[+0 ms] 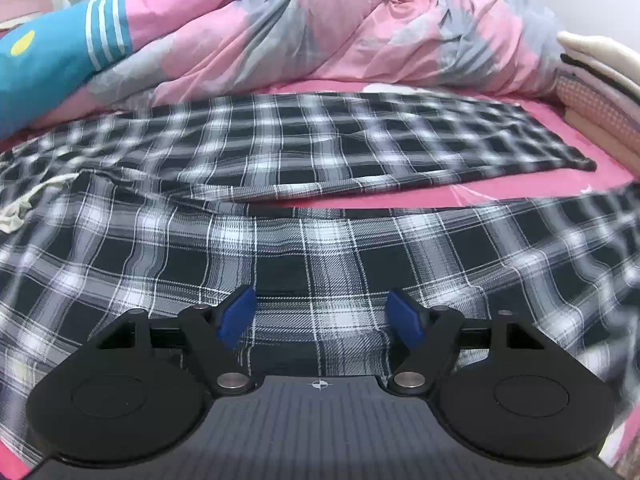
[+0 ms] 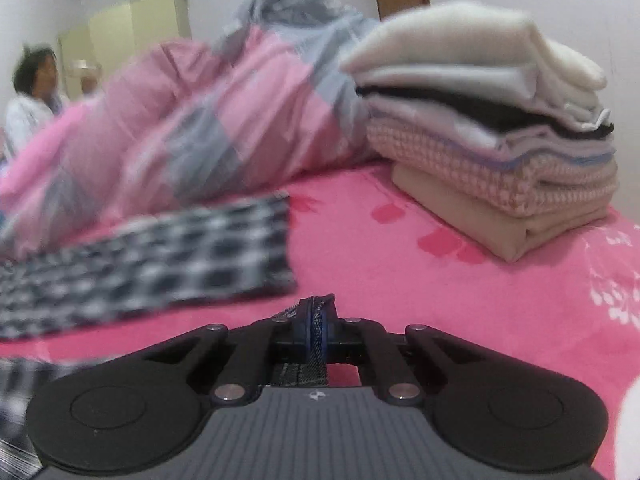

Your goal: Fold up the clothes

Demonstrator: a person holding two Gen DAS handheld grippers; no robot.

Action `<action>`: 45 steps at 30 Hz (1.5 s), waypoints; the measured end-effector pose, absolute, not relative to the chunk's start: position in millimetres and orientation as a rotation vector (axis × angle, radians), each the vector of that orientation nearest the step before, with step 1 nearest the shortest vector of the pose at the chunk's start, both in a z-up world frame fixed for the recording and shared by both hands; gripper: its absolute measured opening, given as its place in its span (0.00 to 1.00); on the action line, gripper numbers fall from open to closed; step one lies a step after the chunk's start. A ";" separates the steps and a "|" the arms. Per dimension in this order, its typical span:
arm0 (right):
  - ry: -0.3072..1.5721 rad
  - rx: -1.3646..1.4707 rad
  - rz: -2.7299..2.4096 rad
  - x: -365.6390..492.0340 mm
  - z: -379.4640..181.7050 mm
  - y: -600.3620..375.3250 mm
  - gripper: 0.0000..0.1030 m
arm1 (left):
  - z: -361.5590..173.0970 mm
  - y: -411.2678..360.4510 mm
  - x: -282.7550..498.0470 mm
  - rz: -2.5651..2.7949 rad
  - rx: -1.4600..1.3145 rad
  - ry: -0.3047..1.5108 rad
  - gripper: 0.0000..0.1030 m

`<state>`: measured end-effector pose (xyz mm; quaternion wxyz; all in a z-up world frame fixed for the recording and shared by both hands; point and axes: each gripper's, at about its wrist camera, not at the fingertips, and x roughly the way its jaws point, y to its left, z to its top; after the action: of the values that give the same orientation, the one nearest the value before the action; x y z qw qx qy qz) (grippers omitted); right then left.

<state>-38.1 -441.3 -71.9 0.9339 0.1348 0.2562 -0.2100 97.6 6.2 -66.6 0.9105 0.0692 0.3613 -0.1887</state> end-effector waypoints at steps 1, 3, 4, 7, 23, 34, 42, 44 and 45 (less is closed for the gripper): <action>0.560 0.276 -0.442 -31.8 -80.6 -446.3 0.04 | -66.9 6.6 96.9 -0.392 0.142 0.740 0.71; 0.575 0.328 -0.449 -31.3 -85.4 -457.0 0.07 | -66.2 7.6 95.0 -0.396 0.141 0.731 0.71; 0.563 0.340 -0.476 -36.3 -80.7 -459.4 0.09 | -64.7 9.4 93.7 -0.398 0.138 0.729 0.71; 0.508 0.368 -0.588 -67.4 -65.3 -469.6 0.26 | -60.4 14.8 89.9 -0.405 0.129 0.723 0.71; 0.557 0.412 -0.332 -176.1 -40.4 -343.1 0.43 | -50.3 89.0 16.4 -0.382 -0.021 0.881 0.72; 0.588 0.020 0.226 -85.7 -40.4 -151.5 0.43 | -53.5 154.9 31.6 -0.190 -0.289 0.821 0.53; 0.579 -0.143 0.339 -77.7 -44.2 -78.5 0.42 | -55.0 173.9 42.3 -0.120 -0.375 0.833 0.01; 0.566 -0.179 0.377 -79.7 -42.9 -66.8 0.41 | -50.7 181.0 35.3 -0.121 -0.389 0.844 0.01; 0.562 -0.200 0.403 -79.6 -43.4 -60.7 0.41 | -52.0 181.3 33.5 -0.122 -0.385 0.850 0.01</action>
<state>-79.6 -60.7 -43.4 0.9360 -0.0980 0.2748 0.1972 33.5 181.3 -52.0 0.8914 -0.1853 0.4094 -0.0585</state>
